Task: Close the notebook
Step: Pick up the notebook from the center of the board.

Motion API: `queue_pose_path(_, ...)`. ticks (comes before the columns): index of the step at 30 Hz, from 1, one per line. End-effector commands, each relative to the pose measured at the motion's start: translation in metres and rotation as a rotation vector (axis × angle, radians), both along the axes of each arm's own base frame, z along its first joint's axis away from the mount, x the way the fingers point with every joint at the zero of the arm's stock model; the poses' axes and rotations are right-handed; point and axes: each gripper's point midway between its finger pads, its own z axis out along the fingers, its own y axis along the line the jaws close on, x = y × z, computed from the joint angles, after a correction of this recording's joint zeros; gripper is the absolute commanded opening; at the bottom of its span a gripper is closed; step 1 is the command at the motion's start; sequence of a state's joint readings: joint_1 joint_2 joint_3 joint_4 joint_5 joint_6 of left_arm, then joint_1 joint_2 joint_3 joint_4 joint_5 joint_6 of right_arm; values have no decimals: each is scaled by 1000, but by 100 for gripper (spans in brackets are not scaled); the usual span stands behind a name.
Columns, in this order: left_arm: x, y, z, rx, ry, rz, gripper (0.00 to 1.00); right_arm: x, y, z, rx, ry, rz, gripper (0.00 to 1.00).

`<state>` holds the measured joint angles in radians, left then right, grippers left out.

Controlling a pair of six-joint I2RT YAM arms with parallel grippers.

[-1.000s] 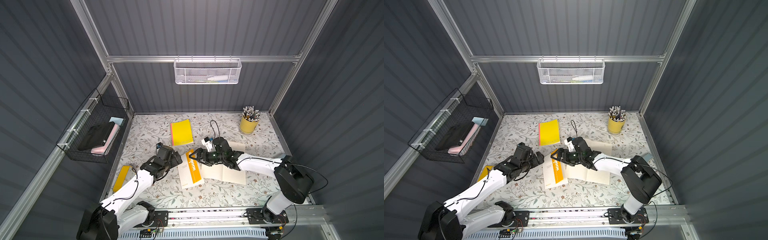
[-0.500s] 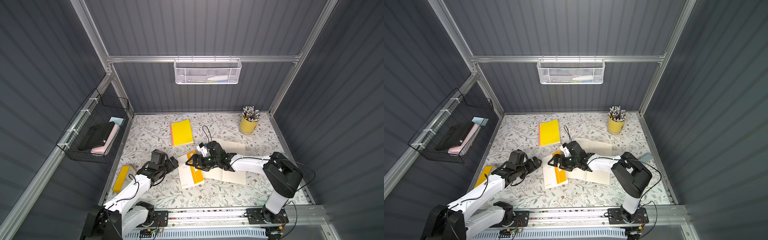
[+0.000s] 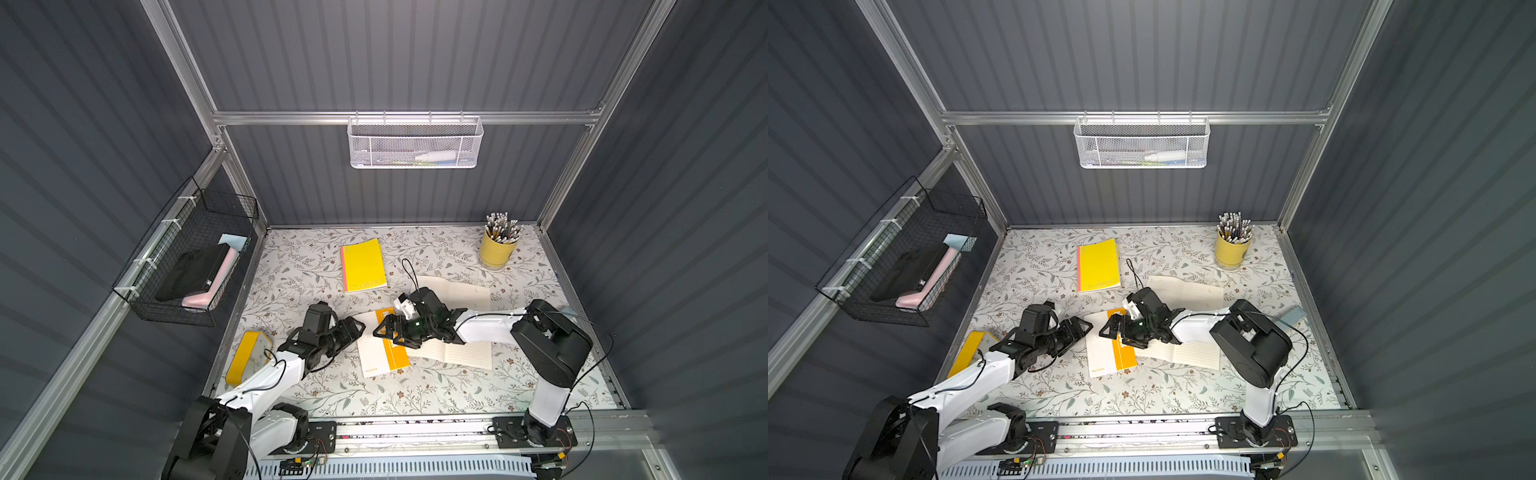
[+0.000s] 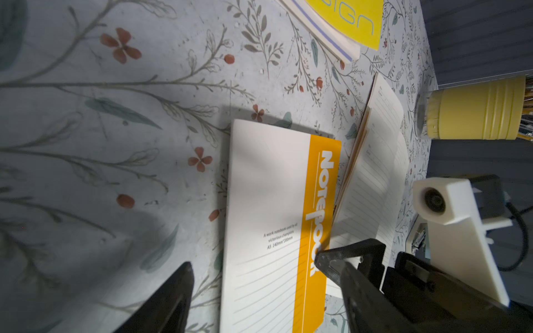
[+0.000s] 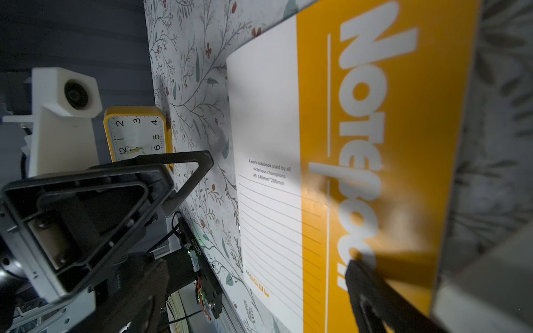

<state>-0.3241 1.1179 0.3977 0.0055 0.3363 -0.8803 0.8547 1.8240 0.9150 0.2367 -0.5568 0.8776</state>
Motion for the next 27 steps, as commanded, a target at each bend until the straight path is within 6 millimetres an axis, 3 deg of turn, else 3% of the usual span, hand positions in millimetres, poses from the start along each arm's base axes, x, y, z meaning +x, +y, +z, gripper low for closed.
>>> queue_pose_path(1, -2, -5, -1, -37, -2, -22, 77, -4, -4, -13, -24, 11, 8, 99)
queue_pose_path(8, -16, -10, -17, -59, 61, -72, 75, -5, -6, -17, -11, 33, 4, 99)
queue_pose_path(11, -18, -12, -21, -73, 65, -72, 63, -6, -7, -19, -6, 45, 3, 99)
queue_pose_path(21, -25, -15, -31, -100, 64, -94, 59, -6, -6, -19, 3, 54, 8, 99)
queue_pose_path(27, -32, -18, -35, -123, 32, -130, 48, -6, -5, -19, 3, 55, 10, 99)
